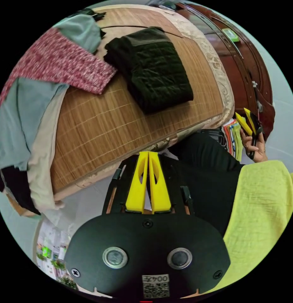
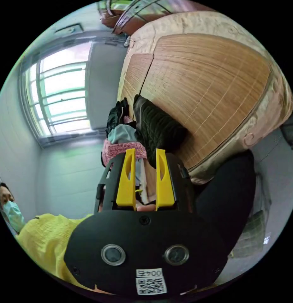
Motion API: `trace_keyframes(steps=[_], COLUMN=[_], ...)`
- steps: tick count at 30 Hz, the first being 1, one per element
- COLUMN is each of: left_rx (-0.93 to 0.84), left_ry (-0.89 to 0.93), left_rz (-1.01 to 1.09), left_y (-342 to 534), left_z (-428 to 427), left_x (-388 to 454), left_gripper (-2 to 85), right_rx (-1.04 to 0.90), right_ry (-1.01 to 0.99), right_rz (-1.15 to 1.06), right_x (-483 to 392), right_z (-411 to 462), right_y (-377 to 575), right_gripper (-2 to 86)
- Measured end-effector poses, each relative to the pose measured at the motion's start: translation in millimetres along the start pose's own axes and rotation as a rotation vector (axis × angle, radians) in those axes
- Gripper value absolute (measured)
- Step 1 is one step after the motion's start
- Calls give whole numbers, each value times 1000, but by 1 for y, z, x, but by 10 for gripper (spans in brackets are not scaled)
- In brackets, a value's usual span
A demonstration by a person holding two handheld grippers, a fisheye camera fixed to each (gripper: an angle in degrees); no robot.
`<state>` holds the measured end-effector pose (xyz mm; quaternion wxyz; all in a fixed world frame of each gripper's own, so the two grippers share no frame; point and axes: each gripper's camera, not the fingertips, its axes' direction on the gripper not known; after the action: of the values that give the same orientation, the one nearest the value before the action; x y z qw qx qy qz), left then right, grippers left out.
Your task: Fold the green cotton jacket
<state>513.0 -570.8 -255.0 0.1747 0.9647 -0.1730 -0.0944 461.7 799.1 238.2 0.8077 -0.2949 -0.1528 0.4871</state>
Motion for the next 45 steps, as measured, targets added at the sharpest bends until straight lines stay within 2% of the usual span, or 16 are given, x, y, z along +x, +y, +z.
trace_keyframes(steps=[3, 6, 13, 21, 23, 27, 30, 35, 38, 39, 43, 45], left_rx=[-40, -54, -53, 36, 63, 69, -9, 36, 66, 78, 221, 252], left_ry=[-47, -99, -230, -279, -285, -295, -362, -359, -332, -332, -473, -538], left_rz=[72, 103, 131, 8, -16, -43, -39, -30, -5, 1, 113, 142], left_y=[-40, -75, -143, -195, -206, -219, -223, -222, -217, -215, -203, -208], left_z=[-9, -14, -6, -8, -6, 0, 16, 26, 10, 5, -25, -27], left_x=[32, 65, 115, 114, 113, 112, 108, 112, 117, 119, 141, 144], left_gripper=[0, 0, 0, 0, 0, 0, -1, 0, 1, 1, 3, 4], right_rx=[10, 40, 45, -32, -39, -16, -6, -19, -60, -77, -211, -276], right_ry=[-220, -310, -354, -339, -341, -393, -249, -157, 128, 256, 614, 749], right_rz=[187, 341, 564, 638, 656, 646, 672, 546, 233, 63, -522, -705], right_x=[42, 76, 117, 108, 109, 98, 88, 72, 24, -7, -113, -142], right_z=[1, 5, 45, 92, 100, 113, 110, 117, 109, 109, 159, 197], right_y=[-17, -35, -94, -139, -143, -152, -160, -157, -155, -153, -135, -125], right_gripper=[115, 122, 160, 180, 174, 110, 45, 23, 7, 0, -6, -7])
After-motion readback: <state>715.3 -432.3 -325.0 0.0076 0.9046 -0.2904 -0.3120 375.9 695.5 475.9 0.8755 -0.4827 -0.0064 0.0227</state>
